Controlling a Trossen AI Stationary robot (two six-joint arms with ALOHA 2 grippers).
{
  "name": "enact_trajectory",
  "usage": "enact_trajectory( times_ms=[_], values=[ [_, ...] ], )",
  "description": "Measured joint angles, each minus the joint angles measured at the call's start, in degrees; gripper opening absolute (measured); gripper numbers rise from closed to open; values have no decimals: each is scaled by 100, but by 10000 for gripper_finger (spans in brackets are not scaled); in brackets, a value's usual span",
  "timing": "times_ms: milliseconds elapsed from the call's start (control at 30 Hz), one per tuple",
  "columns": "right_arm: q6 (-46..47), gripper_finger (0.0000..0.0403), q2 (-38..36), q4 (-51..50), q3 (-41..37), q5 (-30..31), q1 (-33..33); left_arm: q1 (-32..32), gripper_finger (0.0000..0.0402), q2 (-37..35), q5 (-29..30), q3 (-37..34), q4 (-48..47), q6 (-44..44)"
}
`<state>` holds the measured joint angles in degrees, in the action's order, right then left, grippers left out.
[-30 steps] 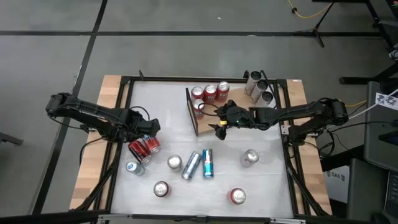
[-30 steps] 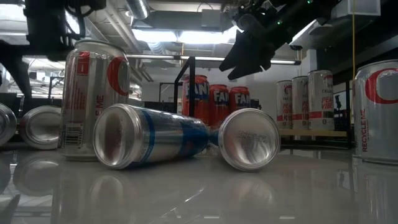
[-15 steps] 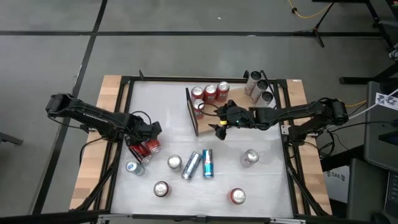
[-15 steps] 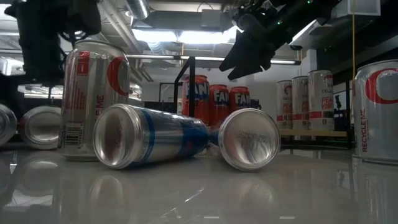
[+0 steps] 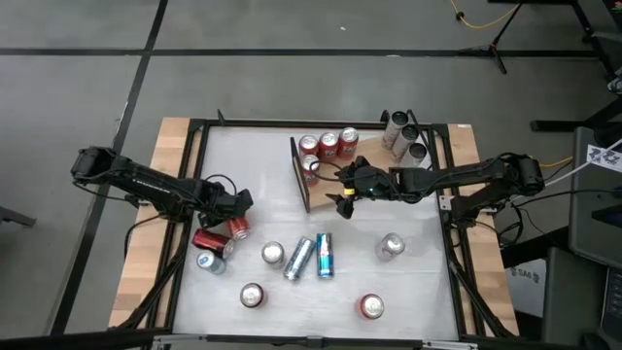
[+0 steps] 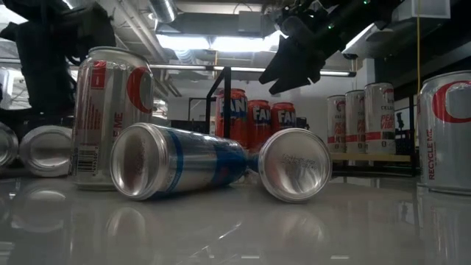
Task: Place canned beverage on shelf
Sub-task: Put the center orange soda can on the shelf
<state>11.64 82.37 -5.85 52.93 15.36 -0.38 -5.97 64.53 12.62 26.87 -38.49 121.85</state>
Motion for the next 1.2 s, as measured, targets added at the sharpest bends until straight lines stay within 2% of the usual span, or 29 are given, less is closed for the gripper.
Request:
enact_trajectory(
  times_ms=[300, 400, 633, 967, 1100, 1200],
  values=[
    [4, 341, 0, 0, 0, 2, 0, 100, 280, 0, 377, -4, 404, -394],
    [4, 341, 0, 0, 0, 2, 0, 97, 277, 0, 606, -4, 538, -570],
    [4, 341, 0, 0, 0, 2, 0, 98, 277, 0, 2225, -4, 1771, -1996],
    [4, 341, 0, 0, 0, 2, 0, 10, 282, 11, 4596, -3, 3534, -5872],
    [4, 341, 0, 0, 0, 8, 0, -185, 283, 289, 5310, -2, 4056, -6387],
    [2, 341, 2, 6, 0, 64, 2, -344, 284, 728, 5470, 2, 4392, -6455]
  ],
)
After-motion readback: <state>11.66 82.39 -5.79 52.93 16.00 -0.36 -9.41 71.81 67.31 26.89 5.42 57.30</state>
